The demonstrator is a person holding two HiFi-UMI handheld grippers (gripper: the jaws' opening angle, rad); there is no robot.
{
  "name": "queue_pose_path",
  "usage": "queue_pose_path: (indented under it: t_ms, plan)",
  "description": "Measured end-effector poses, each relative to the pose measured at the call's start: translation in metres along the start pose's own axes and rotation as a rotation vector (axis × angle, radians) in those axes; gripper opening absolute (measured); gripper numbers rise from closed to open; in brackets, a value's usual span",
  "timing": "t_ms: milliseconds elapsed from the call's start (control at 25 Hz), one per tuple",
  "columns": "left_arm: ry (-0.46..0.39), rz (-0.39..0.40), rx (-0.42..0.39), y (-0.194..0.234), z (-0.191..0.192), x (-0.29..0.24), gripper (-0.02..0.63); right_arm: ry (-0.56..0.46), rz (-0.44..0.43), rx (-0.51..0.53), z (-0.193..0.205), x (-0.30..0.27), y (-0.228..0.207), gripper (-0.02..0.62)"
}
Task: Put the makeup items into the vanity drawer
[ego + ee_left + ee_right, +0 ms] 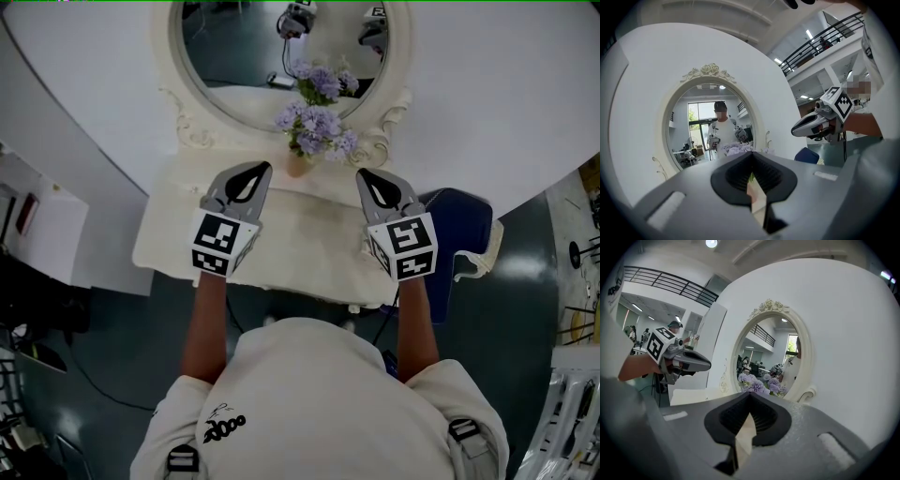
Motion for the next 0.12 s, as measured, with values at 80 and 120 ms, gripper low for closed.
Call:
queue_pose_path:
  t_ms: [80, 120]
  plan:
    - [0.004, 0.001, 0.002, 0.0007, 0.0018, -0.0004, 0.017, 0.002, -0.002, 0.001, 0.0007, -0.0016, 0.0009, 0.002]
    - [0.005, 0.001, 0.003, 0.0011, 0.0025, -0.0005, 0.017, 0.003, -0.003, 0.001, 0.0009, -0.0023, 0.0015, 0.002]
Point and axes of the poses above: the fingertips, and each gripper's own axes: x backward along the fingers, y to its left, z out of its underside, the point moved 1 cm from there along x, backward along the fingers, and after that the axes turned 10 degrees about y, right-handed, at the moved point
